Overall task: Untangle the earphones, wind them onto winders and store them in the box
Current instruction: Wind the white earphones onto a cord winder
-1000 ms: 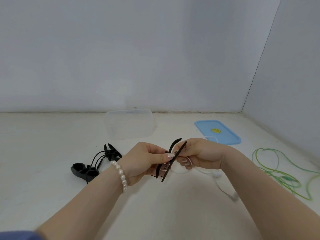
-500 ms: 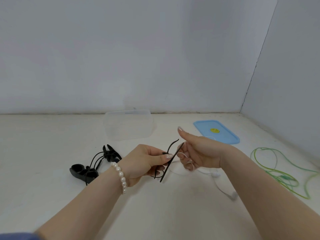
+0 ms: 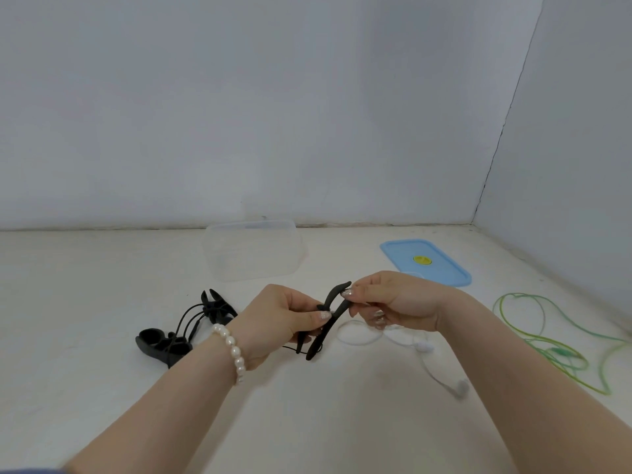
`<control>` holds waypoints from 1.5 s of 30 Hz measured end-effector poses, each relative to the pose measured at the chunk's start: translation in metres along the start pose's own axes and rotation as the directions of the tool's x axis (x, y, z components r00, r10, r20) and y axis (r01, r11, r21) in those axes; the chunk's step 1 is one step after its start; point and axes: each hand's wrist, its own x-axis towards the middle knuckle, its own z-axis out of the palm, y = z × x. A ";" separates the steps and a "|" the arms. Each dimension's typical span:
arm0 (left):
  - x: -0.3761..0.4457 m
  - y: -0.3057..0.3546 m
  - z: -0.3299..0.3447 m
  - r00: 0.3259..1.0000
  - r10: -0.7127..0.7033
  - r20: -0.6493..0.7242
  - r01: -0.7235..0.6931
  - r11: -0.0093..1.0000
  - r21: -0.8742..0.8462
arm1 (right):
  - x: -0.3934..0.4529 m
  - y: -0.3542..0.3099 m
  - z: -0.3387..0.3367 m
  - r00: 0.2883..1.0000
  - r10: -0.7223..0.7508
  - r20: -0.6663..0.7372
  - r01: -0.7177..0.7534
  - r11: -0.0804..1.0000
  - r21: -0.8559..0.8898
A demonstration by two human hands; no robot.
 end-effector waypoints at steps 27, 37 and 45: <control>0.010 0.010 -0.005 0.930 -0.013 -0.367 -0.156 0.890 -0.428 | 0.000 -0.029 0.046 0.952 -0.219 -0.216 0.243 0.965 0.095; 0.004 0.018 0.002 0.962 -0.033 -0.271 -0.160 0.735 -0.659 | 0.007 -0.014 0.053 0.995 0.095 0.025 -0.089 0.980 -0.176; -0.001 0.011 0.007 0.968 0.146 -0.206 -0.206 0.929 -0.307 | 0.002 -0.015 0.023 0.891 0.039 -0.453 -0.168 0.954 -0.247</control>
